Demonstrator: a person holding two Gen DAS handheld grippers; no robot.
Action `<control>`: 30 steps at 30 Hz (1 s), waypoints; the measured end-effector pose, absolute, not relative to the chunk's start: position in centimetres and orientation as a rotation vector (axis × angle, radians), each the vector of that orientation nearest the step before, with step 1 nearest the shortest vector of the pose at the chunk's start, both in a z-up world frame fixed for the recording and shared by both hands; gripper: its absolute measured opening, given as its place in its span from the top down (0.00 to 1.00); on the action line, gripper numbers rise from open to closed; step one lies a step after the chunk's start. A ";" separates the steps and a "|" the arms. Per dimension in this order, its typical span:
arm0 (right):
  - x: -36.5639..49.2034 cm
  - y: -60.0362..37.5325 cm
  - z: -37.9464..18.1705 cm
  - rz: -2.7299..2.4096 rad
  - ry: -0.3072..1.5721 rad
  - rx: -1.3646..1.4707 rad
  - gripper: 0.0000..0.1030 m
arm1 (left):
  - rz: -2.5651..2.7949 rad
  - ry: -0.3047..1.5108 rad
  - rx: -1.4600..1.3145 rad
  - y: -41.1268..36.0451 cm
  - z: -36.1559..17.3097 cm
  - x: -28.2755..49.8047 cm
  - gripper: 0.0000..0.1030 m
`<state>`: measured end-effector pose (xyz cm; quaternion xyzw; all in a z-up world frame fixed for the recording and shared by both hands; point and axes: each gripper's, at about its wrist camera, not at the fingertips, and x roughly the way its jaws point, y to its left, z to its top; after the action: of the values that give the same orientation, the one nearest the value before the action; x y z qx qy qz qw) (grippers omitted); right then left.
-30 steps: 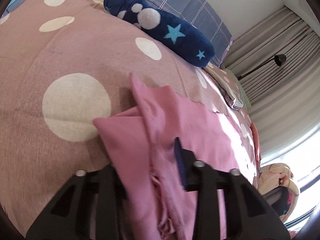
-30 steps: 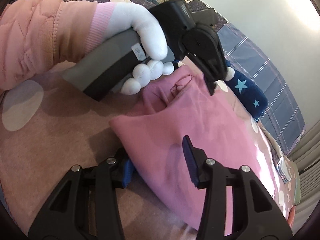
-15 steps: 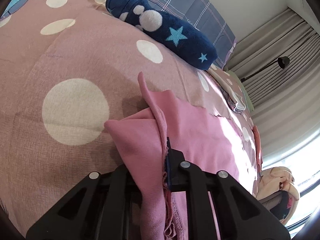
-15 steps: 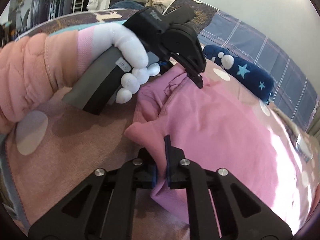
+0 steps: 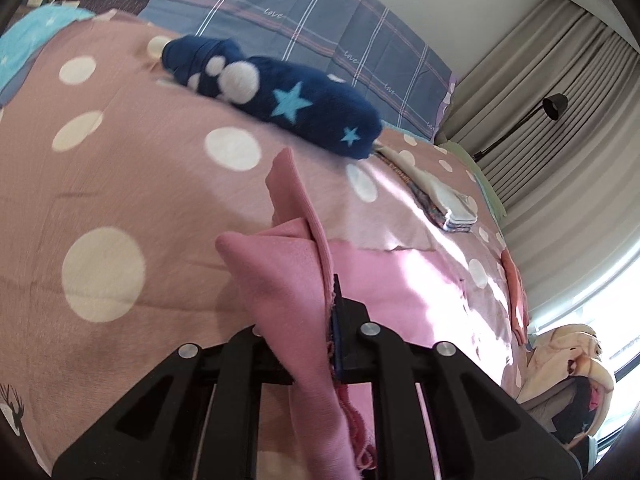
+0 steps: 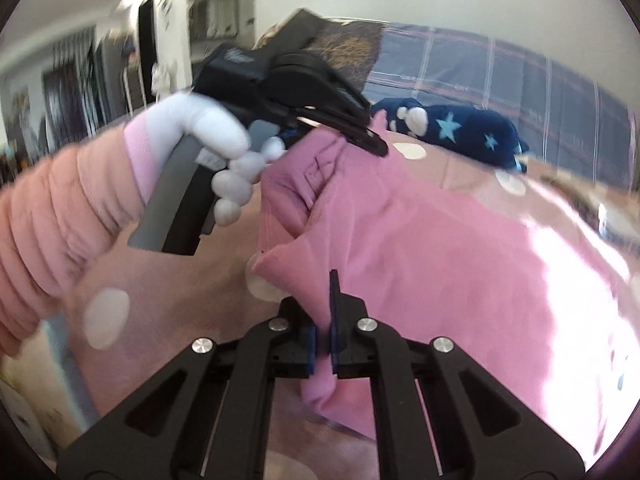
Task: Fold small clothes
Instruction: 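Grasp the shirt hem with the left tool while the right tool grasps it too, lifting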
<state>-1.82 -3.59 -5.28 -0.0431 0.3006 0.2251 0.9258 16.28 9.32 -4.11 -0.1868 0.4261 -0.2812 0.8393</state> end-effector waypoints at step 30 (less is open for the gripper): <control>-7.7 -26.6 -7.1 0.342 0.489 0.451 0.96 | -0.616 0.936 -0.034 -19.8 -2.0 14.2 0.90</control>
<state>-7.68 -26.65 -7.10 0.2203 0.2390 0.1672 0.9308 14.16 -19.77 -1.96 -0.0161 0.4441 -0.2921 0.8469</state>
